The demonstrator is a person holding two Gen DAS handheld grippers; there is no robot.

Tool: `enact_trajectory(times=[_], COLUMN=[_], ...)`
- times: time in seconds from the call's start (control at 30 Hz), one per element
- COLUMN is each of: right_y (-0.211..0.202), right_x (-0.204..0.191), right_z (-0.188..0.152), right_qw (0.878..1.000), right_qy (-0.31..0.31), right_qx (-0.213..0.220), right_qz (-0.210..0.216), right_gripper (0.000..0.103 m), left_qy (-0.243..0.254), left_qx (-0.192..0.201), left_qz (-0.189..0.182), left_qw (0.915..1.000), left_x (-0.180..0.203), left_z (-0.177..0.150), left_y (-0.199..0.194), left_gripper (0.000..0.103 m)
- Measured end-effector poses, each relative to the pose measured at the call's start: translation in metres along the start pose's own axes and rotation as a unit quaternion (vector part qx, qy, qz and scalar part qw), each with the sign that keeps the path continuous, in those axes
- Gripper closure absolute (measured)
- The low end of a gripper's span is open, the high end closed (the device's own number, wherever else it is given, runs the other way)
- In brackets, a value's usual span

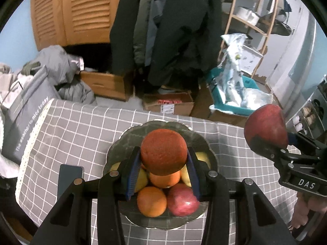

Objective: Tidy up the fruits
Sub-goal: 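Release the tangerine into the bowl with the left tool while the right tool releases the apple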

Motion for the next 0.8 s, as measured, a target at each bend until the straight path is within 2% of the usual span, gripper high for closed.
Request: enact_trajectory(times=[0.5,0.8], right_y=[0.072,0.095], right_x=[-0.027,-0.032], right_z=[-0.010,-0.020], right_qw=[0.998,0.995], right_qy=[-0.012,-0.013], right_qx=[-0.063,-0.092], right_qz=[0.025,0.028], right_gripper=[0.029,0.029], left_qy=[-0.029,-0.044], left_qx=[-0.047,-0.076], left_qz=[0.019,0.017], left_qw=[0.9983,0.9960], left_x=[-0.034,-0.044], left_z=[-0.022,-0.037], left_y=[0.045,0.065], left_gripper=[0.059,0.059])
Point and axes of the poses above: each gripper's, at about its wrist camera, not at the fingertips, and y roughly the way its jaws point, x to its right, z to its top, the point moved 1 cm from there along y, roughly the way its jaws point, and after that the axes turned 9 degrees about x, right-handed, at the moved point
